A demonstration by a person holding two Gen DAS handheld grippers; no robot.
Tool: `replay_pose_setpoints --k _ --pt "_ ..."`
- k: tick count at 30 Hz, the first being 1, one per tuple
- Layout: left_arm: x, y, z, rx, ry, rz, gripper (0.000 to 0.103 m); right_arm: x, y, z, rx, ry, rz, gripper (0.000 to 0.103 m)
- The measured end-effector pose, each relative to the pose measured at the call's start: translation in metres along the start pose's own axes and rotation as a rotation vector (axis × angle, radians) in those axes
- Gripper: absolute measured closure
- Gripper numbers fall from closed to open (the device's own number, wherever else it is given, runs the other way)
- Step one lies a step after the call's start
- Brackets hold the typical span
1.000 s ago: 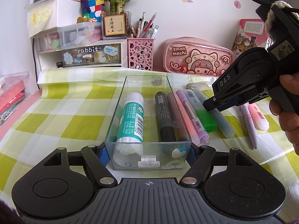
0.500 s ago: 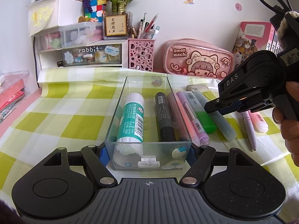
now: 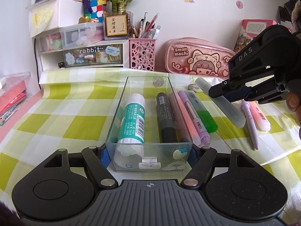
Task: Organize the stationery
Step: 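Grasp the pale blue highlighter with the right tool and lift it, then lower the pale blue highlighter into the clear box and open the right tool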
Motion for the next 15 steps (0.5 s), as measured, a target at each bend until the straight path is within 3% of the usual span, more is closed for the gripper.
replay_pose_setpoints --k 15 --pt "-0.004 -0.004 -0.003 0.013 0.009 0.016 0.030 -0.001 -0.012 0.028 0.093 -0.020 -0.005 0.098"
Point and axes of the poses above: each gripper's, at about its wrist camera, not at the fingertips, and y roughly the way its jaws point, z to its left, x to its top, the point moved 4 cm from there along y, roughly the way its jaws point, and after that the axes turned 1 degree about z, right-handed, at the moved point
